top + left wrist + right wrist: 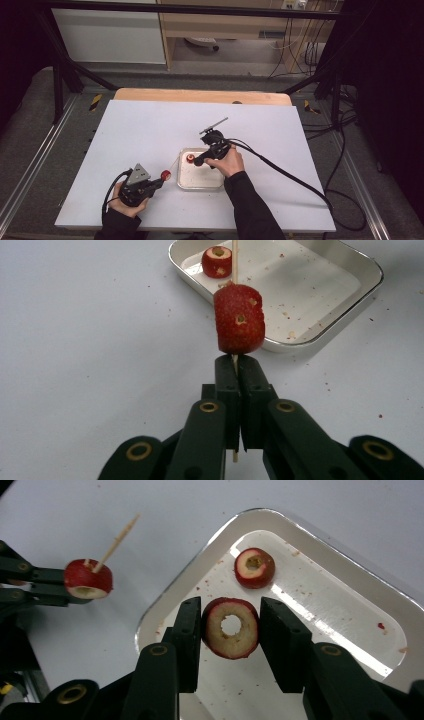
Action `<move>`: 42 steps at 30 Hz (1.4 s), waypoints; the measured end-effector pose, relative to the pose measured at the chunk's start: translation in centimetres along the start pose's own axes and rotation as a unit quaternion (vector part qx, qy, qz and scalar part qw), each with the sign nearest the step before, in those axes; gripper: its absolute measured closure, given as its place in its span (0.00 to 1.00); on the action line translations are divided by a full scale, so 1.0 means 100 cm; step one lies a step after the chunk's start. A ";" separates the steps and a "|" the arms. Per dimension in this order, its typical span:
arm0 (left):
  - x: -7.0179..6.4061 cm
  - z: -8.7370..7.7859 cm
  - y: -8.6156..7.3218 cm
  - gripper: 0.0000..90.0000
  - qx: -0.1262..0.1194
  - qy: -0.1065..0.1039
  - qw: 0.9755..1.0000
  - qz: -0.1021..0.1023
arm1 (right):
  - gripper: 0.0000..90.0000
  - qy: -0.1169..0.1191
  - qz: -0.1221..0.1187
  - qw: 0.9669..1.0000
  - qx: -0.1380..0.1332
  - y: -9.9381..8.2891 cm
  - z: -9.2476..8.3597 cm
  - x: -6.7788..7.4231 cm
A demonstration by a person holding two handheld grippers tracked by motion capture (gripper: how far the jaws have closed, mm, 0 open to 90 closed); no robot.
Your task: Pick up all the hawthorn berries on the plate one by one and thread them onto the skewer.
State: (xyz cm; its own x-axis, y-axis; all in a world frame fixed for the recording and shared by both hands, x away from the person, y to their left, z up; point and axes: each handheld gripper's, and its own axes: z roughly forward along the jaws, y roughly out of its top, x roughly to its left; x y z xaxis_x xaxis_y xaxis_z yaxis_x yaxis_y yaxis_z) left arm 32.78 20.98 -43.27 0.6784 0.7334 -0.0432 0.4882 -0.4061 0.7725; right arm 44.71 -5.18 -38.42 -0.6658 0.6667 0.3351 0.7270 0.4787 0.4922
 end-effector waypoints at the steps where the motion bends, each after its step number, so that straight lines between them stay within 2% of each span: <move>1: 0.000 0.000 0.000 0.98 -0.001 0.001 1.000 0.000 | 0.69 0.004 0.002 1.000 -0.004 -0.001 -0.002 0.000; 4: -0.002 -0.002 0.001 0.98 -0.008 0.001 1.000 -0.001 | 0.69 0.016 0.008 1.000 -0.024 -0.005 -0.008 -0.001; 7: -0.004 -0.002 0.001 0.98 -0.013 0.000 1.000 -0.004 | 0.69 0.037 0.021 0.997 -0.059 -0.010 -0.014 -0.004; 11: -0.006 -0.003 0.002 0.98 -0.022 0.002 1.000 -0.011 | 0.69 0.063 0.047 0.990 -0.117 -0.020 -0.020 -0.008; 12: -0.007 -0.003 0.002 0.98 -0.024 0.002 1.000 -0.013 | 0.69 0.065 0.050 0.989 -0.126 -0.022 -0.020 -0.009; 14: -0.008 -0.003 0.002 0.98 -0.028 0.003 0.999 -0.017 | 0.69 0.075 0.062 0.984 -0.148 -0.027 -0.021 -0.010; 15: -0.009 -0.003 0.003 0.98 -0.029 0.003 0.999 -0.018 | 0.69 0.080 0.068 0.981 -0.161 -0.030 -0.021 -0.010; 16: -0.010 -0.003 0.003 0.98 -0.030 0.004 0.999 -0.020 | 0.69 0.087 0.078 0.976 -0.182 -0.035 -0.021 -0.012; 17: -0.010 -0.003 0.003 0.98 -0.031 0.004 0.999 -0.021 | 0.69 0.087 0.078 0.976 -0.182 -0.035 -0.021 -0.012; 18: -0.011 -0.003 0.003 0.98 -0.031 0.005 0.999 -0.022 | 0.69 0.090 0.083 0.973 -0.196 -0.037 -0.021 -0.012; 19: -0.011 -0.003 0.003 0.98 -0.033 0.006 0.999 -0.024 | 0.69 0.096 0.090 0.969 -0.209 -0.039 -0.021 -0.013; 20: -0.012 -0.003 0.003 0.98 -0.036 0.005 0.999 -0.026 | 0.70 0.108 0.102 0.960 -0.236 -0.043 -0.021 -0.014; 21: -0.013 -0.003 0.004 0.98 -0.036 0.005 0.999 -0.028 | 0.70 0.108 0.102 0.960 -0.236 -0.043 -0.021 -0.014; 22: -0.014 -0.003 0.004 0.98 -0.039 0.006 0.999 -0.029 | 0.70 0.116 0.110 0.953 -0.257 -0.047 -0.021 -0.014; 23: -0.015 -0.002 0.004 0.98 -0.040 0.006 0.999 -0.030 | 0.70 0.116 0.110 0.953 -0.257 -0.047 -0.021 -0.014; 24: -0.016 -0.002 0.005 0.98 -0.042 0.006 0.999 -0.033 | 0.70 0.118 0.112 0.951 -0.264 -0.048 -0.021 -0.013; 26: -0.019 -0.001 0.005 0.98 -0.045 0.006 0.998 -0.035 | 0.70 0.120 0.117 0.945 -0.282 -0.050 -0.021 -0.012; 27: -0.020 -0.001 0.006 0.98 -0.046 0.005 0.998 -0.037 | 0.70 0.121 0.116 0.943 -0.287 -0.051 -0.020 -0.012; 28: -0.021 0.000 0.006 0.98 -0.048 0.005 0.998 -0.038 | 0.70 0.117 0.121 0.938 -0.303 -0.053 -0.020 -0.010; 29: -0.022 0.000 0.007 0.98 -0.047 0.005 0.998 -0.039 | 0.70 0.117 0.121 0.938 -0.303 -0.053 -0.020 -0.010; 31: -0.025 0.001 0.007 0.98 -0.049 0.005 0.998 -0.039 | 0.70 0.119 0.123 0.932 -0.321 -0.053 -0.018 -0.010; 34: -0.027 0.001 0.007 0.98 -0.052 0.007 0.998 -0.043 | 0.70 0.119 0.127 0.924 -0.340 -0.054 -0.018 -0.008; 39: -0.031 0.003 0.009 0.98 -0.062 0.009 0.997 -0.051 | 0.70 0.118 0.134 0.909 -0.378 -0.054 -0.017 -0.006; 42: -0.034 0.004 0.010 0.98 -0.064 0.006 0.997 -0.050 | 0.70 0.116 0.137 0.900 -0.396 -0.054 -0.015 -0.005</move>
State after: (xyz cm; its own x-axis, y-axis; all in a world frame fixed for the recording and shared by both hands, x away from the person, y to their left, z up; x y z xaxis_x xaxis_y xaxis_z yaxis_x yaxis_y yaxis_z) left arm 31.18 17.88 -42.62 0.6226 0.7739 -0.1162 0.4787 -0.2591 0.8389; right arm 40.84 -8.95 -40.03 -0.5643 0.5158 0.6446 0.5826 -0.3044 0.7536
